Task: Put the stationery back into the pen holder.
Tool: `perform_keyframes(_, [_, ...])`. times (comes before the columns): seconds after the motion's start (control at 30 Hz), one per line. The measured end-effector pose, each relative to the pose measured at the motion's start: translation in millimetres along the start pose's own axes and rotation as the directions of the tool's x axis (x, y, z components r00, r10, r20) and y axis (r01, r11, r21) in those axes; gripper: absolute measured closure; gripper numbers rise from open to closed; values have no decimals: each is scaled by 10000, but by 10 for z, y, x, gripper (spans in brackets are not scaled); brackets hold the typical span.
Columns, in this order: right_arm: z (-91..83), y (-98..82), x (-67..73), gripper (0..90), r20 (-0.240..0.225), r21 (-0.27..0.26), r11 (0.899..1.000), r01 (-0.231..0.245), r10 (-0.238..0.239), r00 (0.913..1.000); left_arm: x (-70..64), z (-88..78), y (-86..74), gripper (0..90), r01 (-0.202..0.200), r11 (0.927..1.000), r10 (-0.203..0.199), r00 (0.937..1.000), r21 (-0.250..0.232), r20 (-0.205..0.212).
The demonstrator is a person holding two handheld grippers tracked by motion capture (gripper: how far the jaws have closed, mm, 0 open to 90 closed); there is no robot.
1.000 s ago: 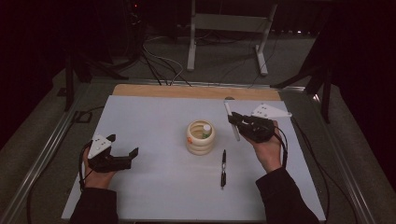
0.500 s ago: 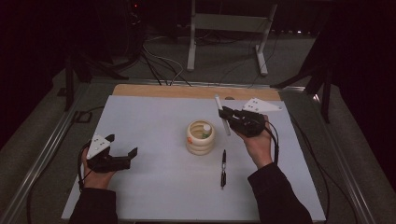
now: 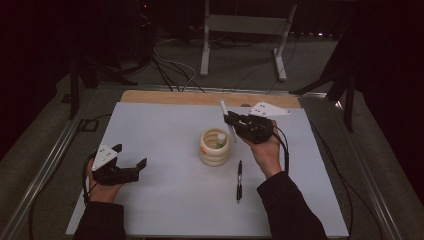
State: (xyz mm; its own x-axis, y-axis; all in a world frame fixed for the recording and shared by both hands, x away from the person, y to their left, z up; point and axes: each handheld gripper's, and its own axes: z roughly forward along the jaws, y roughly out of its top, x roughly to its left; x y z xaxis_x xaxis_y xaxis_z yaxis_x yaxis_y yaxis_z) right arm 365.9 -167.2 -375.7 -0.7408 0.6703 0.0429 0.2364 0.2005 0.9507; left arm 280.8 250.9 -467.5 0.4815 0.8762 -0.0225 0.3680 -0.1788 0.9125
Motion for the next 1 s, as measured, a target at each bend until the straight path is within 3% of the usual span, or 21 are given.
perform_keyframes(0.47, [199,-21,61,799,-333,-13,9998,-198,198,9992,7,-10,-2,2,-25,10000,25,10000,-6,5])
perform_keyframes(1.0, [421,-109,103,798,-373,-6,9987,-513,513,9980,7,-10,-4,2,-25,10000,25,10000,9,41])
